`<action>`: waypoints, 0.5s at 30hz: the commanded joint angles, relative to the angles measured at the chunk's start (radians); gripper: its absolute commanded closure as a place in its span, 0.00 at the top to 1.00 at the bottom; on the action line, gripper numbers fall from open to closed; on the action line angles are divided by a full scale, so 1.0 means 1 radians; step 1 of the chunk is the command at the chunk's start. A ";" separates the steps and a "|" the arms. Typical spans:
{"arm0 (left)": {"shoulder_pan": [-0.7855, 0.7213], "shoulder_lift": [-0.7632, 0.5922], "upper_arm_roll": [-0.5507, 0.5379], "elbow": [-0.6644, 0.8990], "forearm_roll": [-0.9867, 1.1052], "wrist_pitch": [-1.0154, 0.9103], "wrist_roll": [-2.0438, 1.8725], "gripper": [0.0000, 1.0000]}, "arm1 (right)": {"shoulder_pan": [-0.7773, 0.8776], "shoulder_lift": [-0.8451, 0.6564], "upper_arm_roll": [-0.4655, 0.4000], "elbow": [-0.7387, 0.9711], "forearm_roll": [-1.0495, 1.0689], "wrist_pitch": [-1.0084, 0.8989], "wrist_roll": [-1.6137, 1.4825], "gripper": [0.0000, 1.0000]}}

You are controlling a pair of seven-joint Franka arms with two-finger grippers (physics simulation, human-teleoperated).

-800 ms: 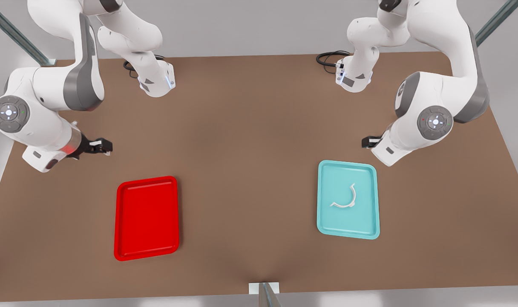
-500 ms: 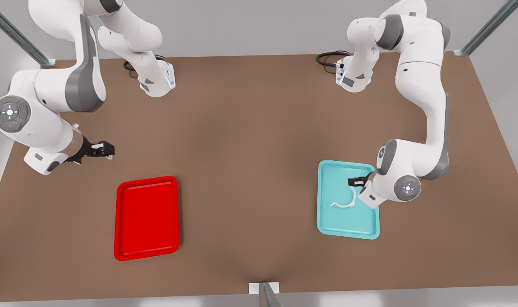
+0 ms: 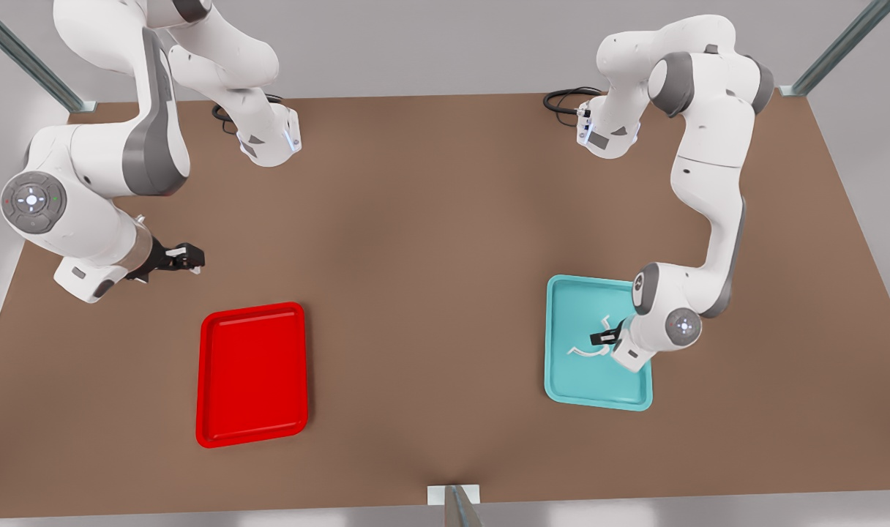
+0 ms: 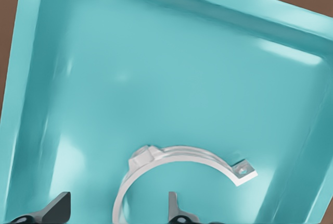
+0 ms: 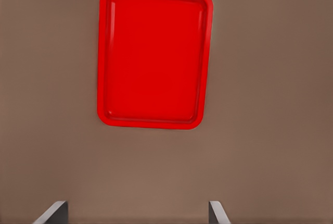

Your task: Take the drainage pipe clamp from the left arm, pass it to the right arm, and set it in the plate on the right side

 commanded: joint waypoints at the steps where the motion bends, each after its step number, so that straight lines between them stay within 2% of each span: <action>1: 0.000 -0.002 0.000 -0.004 0.001 0.059 -0.016 0.60 | 0.000 -0.001 0.000 0.000 0.001 -0.002 0.000 1.00; 2: -0.001 -0.002 0.000 -0.004 -0.001 0.047 -0.015 0.47 | 0.000 -0.001 0.000 -0.003 0.001 -0.002 0.000 1.00; 3: -0.001 -0.002 0.000 -0.004 -0.001 0.045 -0.015 0.46 | 0.000 -0.003 0.000 -0.005 0.002 -0.003 0.000 1.00; 15: -0.003 -0.022 -0.002 -0.054 -0.001 0.006 -0.016 0.45 | 0.000 -0.001 0.003 -0.014 0.001 -0.002 0.000 1.00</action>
